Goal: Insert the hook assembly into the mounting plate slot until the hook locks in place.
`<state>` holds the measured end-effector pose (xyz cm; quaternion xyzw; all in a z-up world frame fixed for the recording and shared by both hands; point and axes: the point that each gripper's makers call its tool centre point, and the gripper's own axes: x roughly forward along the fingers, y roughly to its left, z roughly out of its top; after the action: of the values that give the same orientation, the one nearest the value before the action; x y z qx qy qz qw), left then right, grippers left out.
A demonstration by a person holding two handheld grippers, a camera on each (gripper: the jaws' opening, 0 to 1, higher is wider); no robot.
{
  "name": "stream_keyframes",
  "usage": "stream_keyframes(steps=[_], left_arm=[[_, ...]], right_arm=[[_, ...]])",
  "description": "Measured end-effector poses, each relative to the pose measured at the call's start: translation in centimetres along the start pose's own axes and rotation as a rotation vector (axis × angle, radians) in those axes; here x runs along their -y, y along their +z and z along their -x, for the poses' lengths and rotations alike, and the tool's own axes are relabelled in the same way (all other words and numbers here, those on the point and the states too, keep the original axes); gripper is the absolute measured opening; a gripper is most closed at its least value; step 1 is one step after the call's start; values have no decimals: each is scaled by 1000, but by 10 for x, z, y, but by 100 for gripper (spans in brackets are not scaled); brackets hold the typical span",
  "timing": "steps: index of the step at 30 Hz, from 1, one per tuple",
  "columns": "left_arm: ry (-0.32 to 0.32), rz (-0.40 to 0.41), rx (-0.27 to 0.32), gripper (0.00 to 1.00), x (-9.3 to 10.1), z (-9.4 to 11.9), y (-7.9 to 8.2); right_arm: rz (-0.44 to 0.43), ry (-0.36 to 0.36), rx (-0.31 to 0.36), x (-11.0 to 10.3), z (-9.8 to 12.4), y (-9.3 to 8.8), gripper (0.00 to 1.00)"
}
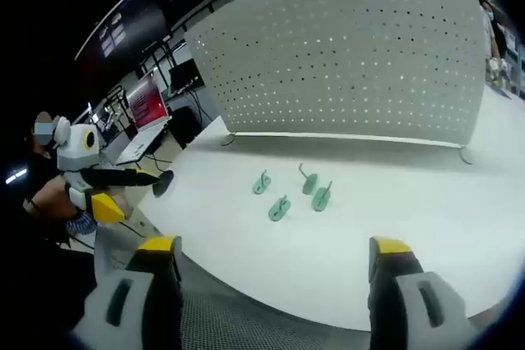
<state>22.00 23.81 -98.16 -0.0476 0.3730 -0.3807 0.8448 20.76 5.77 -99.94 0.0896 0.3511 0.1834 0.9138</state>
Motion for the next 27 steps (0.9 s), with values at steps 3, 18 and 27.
stream_keyframes(steps=[3,18,27], left_arm=[[5,0,4,100,-1,4,1],[45,0,22,100,-3,2,9],[21,-5,1,100,7,-7,7]], right_arm=[[1,2,-7,-1,0,-4,90],[-33,-31,45,16,18,-3,88],[-54,-47,48,27,15,-4,85]])
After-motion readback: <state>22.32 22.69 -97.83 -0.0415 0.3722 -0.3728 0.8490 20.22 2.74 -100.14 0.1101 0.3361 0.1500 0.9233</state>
